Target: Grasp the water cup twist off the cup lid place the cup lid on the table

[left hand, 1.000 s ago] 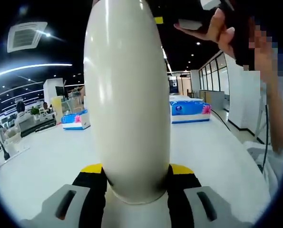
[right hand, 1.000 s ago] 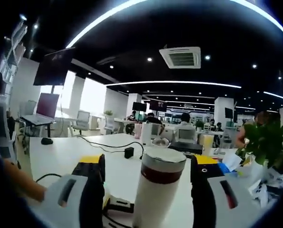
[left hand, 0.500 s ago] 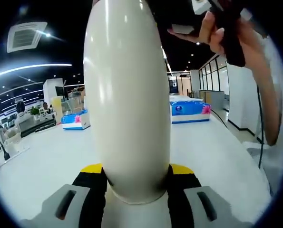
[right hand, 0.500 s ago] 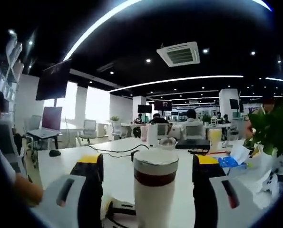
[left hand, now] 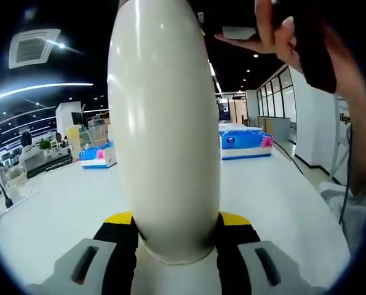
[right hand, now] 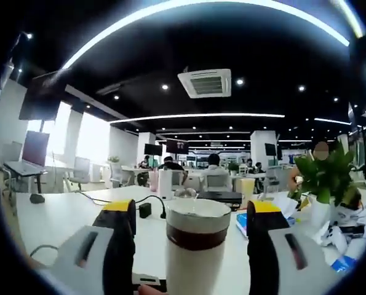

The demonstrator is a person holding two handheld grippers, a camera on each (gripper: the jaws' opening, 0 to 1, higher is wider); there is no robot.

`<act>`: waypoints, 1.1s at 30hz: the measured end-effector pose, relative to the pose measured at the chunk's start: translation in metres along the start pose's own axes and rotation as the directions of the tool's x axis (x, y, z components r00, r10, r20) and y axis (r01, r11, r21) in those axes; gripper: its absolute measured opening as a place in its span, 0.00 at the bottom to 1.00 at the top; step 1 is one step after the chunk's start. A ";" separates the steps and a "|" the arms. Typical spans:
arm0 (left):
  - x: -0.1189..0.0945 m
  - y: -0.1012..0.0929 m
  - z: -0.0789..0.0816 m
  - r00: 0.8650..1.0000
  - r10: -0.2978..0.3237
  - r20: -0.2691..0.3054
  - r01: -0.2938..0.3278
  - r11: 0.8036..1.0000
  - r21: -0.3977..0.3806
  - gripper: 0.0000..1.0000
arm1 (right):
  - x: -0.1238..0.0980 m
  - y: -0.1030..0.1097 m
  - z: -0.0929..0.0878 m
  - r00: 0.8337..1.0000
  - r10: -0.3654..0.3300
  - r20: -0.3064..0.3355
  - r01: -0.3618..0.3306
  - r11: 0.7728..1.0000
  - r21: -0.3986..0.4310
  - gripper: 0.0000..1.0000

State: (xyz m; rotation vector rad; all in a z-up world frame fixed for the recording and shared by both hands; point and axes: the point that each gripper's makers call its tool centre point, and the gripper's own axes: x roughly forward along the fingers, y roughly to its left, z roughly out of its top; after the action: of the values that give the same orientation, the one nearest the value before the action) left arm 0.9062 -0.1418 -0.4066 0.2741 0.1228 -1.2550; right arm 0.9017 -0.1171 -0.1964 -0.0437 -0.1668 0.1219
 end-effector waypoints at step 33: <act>-0.001 -0.002 0.000 1.000 -0.008 0.005 0.008 1.000 -0.012 0.51 | 0.005 -0.004 -0.013 0.957 0.287 -0.032 -0.286 0.958 0.032 0.45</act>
State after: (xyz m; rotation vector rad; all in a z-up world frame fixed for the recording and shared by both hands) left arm 0.9043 -0.1417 -0.4071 0.2598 0.1272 -1.2628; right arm 0.9096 -0.1208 -0.2085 -0.0434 -0.1215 0.4131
